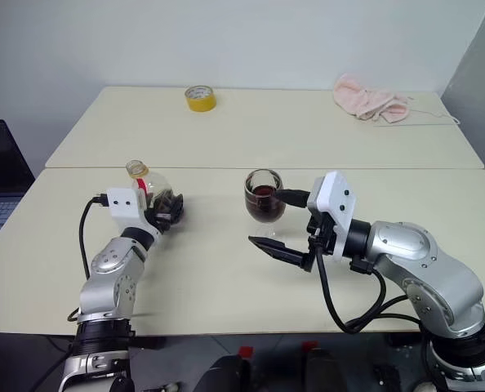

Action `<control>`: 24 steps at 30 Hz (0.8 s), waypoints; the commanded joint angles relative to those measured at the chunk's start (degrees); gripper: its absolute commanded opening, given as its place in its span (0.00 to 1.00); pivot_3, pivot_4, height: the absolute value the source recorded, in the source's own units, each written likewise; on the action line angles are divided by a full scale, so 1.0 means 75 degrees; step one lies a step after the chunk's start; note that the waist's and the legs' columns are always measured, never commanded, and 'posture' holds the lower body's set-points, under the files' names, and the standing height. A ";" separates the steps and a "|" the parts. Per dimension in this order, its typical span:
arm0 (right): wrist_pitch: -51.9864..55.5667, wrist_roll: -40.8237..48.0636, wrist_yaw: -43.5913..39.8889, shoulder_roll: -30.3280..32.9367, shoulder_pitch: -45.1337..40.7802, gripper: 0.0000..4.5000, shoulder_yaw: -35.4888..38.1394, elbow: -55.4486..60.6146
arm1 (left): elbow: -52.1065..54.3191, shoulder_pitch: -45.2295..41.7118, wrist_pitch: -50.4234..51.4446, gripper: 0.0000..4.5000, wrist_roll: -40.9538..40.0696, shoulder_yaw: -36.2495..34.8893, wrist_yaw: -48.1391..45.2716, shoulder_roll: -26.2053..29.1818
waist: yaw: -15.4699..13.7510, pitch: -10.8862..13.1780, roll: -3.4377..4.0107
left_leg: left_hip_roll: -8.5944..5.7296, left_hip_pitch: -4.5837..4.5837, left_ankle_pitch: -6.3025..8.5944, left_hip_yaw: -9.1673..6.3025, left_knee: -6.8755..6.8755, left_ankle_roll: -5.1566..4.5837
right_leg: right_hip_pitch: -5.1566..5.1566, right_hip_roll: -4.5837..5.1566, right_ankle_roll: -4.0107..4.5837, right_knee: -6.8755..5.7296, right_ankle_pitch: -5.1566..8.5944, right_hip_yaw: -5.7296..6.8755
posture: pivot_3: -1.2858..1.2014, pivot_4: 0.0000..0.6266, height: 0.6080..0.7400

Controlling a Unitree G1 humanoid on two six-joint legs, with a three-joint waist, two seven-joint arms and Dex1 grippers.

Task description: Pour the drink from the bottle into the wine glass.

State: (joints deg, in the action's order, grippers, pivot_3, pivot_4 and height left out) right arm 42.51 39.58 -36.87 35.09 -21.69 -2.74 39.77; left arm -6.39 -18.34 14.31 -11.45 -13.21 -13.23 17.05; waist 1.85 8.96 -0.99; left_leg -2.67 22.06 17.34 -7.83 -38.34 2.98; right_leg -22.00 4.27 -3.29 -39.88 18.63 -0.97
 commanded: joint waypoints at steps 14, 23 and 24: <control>0.0064 0.0545 -0.0022 0.0183 0.0277 1.00 0.0457 0.0349 | 0.1302 0.0613 -0.0441 1.00 0.0118 0.0025 -0.0263 0.0228 | -0.0008 0.0000 0.0000 | 0.0002 0.0000 0.0000 0.0002 0.0003 0.0000 | 0.0001 0.0000 0.0000 0.0005 0.0000 -0.0002 | 0.52 0.24 1.00; 0.0129 0.0683 0.0002 0.0329 0.0571 1.00 0.0537 0.0289 | 0.2208 0.1426 -0.0280 1.00 0.0063 -0.0255 0.0147 0.0141 | -0.0012 0.0000 0.0000 | 0.0005 -0.0007 0.0000 0.0005 0.0015 0.0000 | 0.0005 -0.0003 0.0000 0.0015 0.0000 -0.0005 | 0.52 0.24 1.00; 0.0112 0.0685 -0.0004 0.0340 0.0604 1.00 0.0538 0.0272 | 0.2276 0.1489 -0.0252 1.00 0.0017 -0.0295 0.0187 0.0126 | -0.0012 0.0000 0.0000 | 0.0006 -0.0007 0.0000 0.0005 0.0016 0.0000 | 0.0006 -0.0004 0.0000 0.0018 0.0000 -0.0005 | 0.52 0.24 1.00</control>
State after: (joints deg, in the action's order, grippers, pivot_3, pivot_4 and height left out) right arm 43.95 43.99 -36.93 37.26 -17.17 -0.50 40.30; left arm 7.34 -7.49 12.45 -10.90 -13.85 -12.84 17.95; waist 1.75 8.96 -1.00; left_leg -2.61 22.00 17.34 -7.79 -38.21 2.98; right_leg -21.93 4.24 -3.29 -39.73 18.63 -1.00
